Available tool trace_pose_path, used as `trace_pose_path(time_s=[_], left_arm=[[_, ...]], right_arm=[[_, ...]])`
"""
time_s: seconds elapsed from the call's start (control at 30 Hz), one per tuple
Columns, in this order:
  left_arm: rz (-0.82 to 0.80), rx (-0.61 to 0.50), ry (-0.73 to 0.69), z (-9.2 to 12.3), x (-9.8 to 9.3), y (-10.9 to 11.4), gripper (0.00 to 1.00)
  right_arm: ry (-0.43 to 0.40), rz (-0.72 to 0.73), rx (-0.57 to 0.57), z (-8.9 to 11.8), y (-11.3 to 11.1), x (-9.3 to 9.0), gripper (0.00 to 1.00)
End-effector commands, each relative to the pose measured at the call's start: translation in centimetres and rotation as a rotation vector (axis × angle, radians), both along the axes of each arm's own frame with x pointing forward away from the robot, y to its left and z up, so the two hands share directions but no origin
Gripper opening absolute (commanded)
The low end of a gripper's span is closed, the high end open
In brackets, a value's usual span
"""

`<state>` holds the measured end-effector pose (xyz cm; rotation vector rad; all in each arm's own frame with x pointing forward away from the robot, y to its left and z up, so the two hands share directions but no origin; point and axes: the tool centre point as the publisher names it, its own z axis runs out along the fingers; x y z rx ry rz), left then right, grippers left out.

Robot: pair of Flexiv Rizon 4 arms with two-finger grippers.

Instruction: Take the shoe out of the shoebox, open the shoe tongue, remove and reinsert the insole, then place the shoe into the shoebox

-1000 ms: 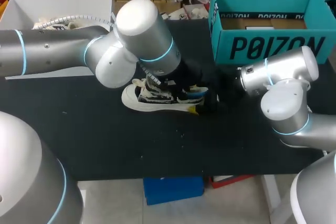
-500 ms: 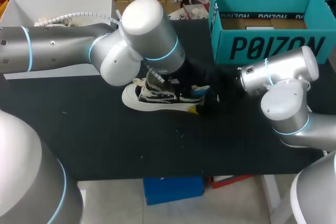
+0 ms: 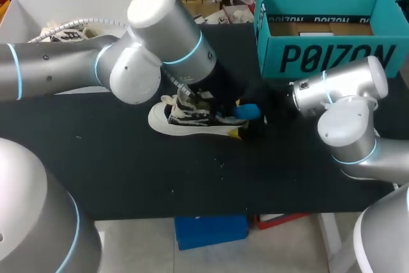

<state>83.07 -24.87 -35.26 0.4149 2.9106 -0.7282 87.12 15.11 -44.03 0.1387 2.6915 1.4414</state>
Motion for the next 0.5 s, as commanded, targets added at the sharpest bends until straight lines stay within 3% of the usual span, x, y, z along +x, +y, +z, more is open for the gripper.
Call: trace_pose_path(time_s=[0.03, 0.5], left_arm=[[-0.034, -0.090, -0.004, 3.2, -2.0, 1.0, 0.00], [-0.053, -0.396, 0.071, 11.9, -5.6, -0.4, 0.00]], right_arm=[[0.002, 0.000, -0.004, -0.1, 0.1, 0.1, 0.00], [0.002, 0.000, -0.004, -0.1, 0.1, 0.1, 0.00]])
